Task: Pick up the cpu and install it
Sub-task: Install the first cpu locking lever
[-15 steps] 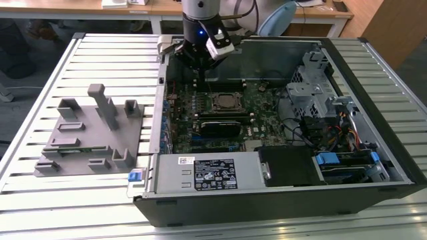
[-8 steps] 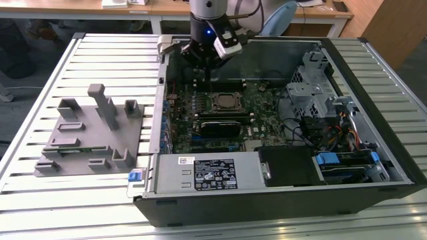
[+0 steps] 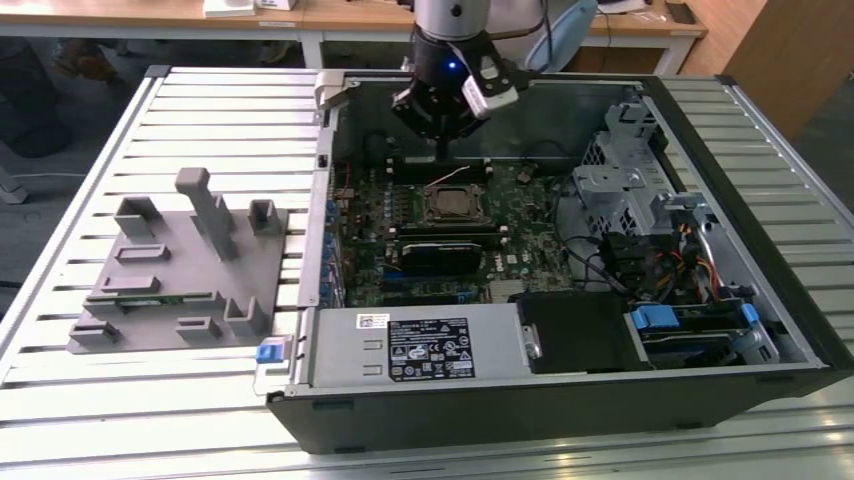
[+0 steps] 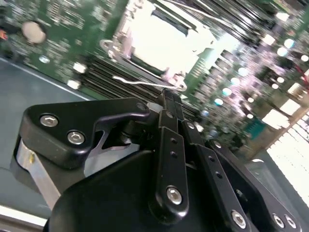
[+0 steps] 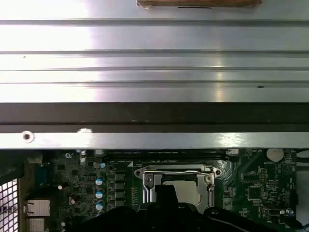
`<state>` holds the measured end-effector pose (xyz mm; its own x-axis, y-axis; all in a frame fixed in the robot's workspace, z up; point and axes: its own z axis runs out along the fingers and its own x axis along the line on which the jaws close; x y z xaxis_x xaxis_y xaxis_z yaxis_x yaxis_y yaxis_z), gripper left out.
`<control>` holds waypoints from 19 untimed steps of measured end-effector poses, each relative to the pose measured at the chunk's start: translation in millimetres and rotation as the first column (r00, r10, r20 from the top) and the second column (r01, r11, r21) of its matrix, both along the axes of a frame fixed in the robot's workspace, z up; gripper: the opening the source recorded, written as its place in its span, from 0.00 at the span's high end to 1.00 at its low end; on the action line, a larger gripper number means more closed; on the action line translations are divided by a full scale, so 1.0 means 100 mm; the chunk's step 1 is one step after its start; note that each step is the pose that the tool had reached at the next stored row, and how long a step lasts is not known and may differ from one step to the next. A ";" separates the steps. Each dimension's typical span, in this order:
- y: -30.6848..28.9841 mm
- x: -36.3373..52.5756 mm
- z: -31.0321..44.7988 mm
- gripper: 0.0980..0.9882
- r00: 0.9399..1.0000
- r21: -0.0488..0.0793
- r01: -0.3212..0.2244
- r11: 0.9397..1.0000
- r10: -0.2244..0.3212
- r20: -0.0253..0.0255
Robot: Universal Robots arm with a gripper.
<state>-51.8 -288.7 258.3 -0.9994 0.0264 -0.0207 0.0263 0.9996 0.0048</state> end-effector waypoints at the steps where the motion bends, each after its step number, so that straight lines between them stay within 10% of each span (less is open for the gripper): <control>1: 0.000 0.034 -0.004 0.99 1.000 0.001 0.000 1.000 0.000 0.000; 10: -0.024 0.061 -0.052 0.99 1.000 0.070 0.000 0.998 0.000 0.000; 19: 0.005 0.092 -0.189 0.99 1.000 0.069 -0.002 0.998 0.002 0.000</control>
<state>-42.6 -288.1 239.4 -0.9995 0.0260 -0.0184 0.0246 0.9970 0.0737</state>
